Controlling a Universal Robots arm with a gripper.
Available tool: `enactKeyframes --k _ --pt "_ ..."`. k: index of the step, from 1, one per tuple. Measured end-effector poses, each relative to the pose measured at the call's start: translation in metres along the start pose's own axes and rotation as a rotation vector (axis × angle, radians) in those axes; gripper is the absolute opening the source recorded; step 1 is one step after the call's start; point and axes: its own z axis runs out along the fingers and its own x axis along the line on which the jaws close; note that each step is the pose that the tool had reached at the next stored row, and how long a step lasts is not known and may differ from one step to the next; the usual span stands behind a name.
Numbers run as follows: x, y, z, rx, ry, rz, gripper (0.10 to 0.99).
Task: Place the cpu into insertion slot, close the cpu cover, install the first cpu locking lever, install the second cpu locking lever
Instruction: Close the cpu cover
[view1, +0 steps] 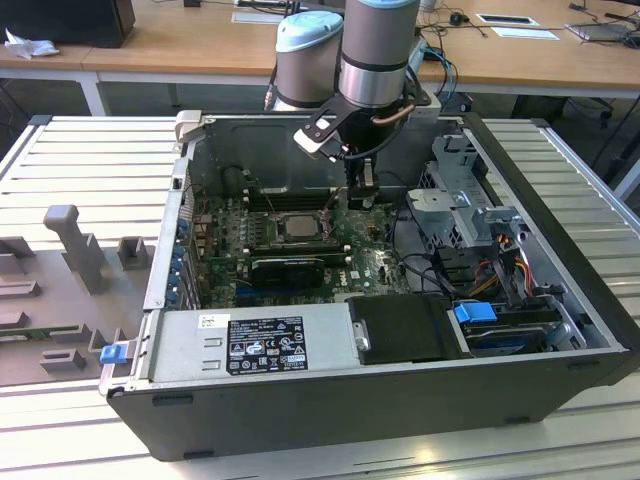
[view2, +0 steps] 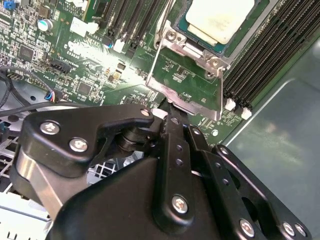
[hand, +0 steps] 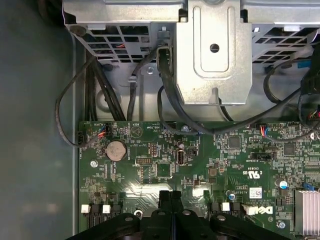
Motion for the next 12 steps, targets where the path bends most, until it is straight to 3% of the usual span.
enactKeyframes --k 12 --pt "0.0000 -0.0066 -0.0002 0.000 0.0000 0.000 0.106"
